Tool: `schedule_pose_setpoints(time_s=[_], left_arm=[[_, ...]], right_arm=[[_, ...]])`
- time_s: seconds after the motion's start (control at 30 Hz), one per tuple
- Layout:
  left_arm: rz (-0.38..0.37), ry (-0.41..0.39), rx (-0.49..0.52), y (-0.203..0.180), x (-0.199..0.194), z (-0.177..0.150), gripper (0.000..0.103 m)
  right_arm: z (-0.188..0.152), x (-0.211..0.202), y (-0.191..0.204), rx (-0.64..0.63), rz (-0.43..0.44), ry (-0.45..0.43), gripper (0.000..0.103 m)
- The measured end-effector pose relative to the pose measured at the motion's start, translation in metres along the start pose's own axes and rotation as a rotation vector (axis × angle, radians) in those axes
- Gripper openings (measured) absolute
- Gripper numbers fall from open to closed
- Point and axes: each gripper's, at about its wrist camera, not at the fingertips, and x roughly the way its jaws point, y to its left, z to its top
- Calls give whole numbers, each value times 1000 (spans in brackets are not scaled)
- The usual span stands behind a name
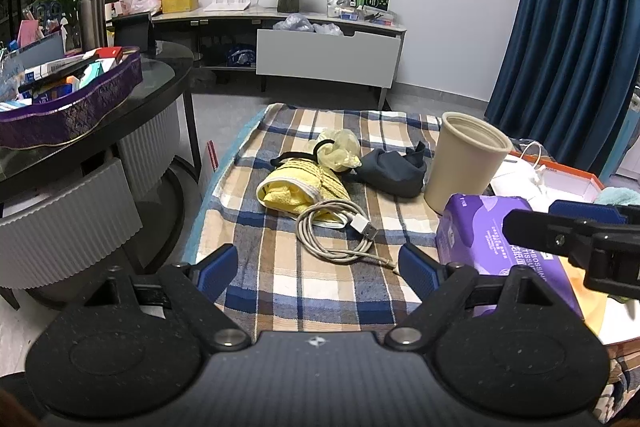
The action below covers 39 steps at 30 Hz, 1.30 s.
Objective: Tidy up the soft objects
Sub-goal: 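Move both grippers back over the plaid cloth toward the remaining items, then grasp the white cable with the left gripper while the right gripper grasps the yellow striped towel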
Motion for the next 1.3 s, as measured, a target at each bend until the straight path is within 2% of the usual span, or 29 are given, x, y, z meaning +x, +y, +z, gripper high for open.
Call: schedule_pose_setpoints(time_s=[0.23, 0.5, 1.0, 1.1, 1.17, 1.23, 1.3], left_arm=[[10, 22, -12, 5, 10, -1, 91], [7, 62, -12, 7, 39, -1, 93], [4, 114, 34, -26, 113, 4, 96], [32, 127, 50, -31, 124, 1, 90], [41, 109, 62, -30, 125, 0, 79], [51, 89, 78, -27, 124, -1, 78], [29, 84, 63, -20, 121, 0, 77]], right_arm=[[3, 7, 1, -6, 9, 0, 71], [7, 10, -7, -4, -5, -17, 70], [18, 16, -27, 14, -10, -40, 70], [19, 18, -29, 16, -7, -37, 70], [19, 19, -29, 14, -8, -36, 70], [20, 21, -29, 15, -7, -33, 70], [20, 24, -29, 19, -4, -28, 70]])
